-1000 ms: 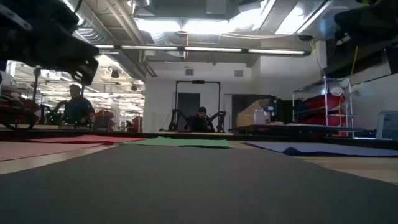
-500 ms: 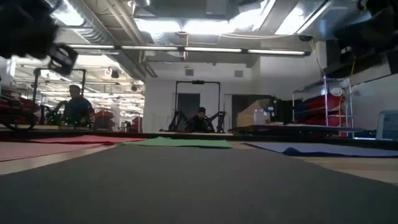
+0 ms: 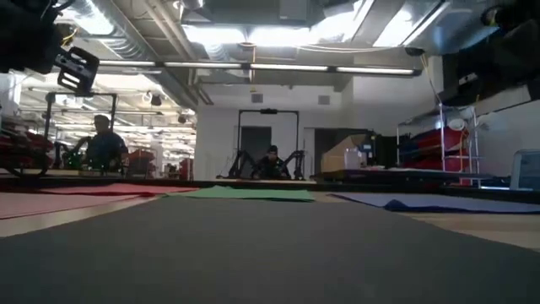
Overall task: Organize paper
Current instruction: Return to Home Position
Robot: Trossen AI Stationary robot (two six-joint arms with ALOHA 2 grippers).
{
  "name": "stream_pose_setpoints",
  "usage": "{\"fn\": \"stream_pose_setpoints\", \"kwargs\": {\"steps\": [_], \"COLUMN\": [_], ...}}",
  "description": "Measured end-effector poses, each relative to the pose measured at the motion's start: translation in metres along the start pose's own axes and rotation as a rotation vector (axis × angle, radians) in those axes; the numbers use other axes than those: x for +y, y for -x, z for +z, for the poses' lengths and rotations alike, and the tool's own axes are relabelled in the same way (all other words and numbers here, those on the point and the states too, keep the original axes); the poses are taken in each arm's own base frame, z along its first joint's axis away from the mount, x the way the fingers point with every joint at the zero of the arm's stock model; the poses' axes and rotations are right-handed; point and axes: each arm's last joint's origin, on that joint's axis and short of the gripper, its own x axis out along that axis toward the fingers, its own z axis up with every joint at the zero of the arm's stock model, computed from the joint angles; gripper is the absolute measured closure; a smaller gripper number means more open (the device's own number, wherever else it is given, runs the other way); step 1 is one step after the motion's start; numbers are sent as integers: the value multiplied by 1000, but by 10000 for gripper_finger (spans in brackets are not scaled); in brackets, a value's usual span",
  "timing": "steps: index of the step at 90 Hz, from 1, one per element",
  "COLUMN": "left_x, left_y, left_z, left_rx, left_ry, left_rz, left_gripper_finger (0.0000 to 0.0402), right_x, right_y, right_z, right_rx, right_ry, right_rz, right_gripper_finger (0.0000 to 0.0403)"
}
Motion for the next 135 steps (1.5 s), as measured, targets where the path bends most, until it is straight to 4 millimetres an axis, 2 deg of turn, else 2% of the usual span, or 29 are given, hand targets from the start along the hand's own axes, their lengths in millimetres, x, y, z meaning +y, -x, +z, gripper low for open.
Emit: {"fn": "stream_pose_setpoints", "kwargs": {"steps": [26,41,65,74,94,118,135], "left_x": [10,14,21,22,29,44,44], "left_y": [-3,-2,-1,-1,-4,-11,-11], "left_z": [2,1,0,0,-4,-18,-5], "left_rx": [-137,-122,-121,-125,-85,58,-38], "left_ry": [16,-10,-55,-54,66,193,17], "left_rz": [14,57,295,318,380,512,535], "left_gripper_finger": [402,402,402,402,402,402,402], "right_x": [-10,-14,-16,-17,-29,-36,-37], "right_y": [1,2,2,2,-4,-15,-17], "right_z": [3,4,4,3,-7,-29,-30], "right_rx": [-44,-49,-49,-43,81,323,336], "right_ry": [-3,2,19,18,-7,-51,-35], "right_rz": [19,0,-24,-48,-356,-405,-412], "right_gripper_finger": [403,403,403,403,403,403,403]}}
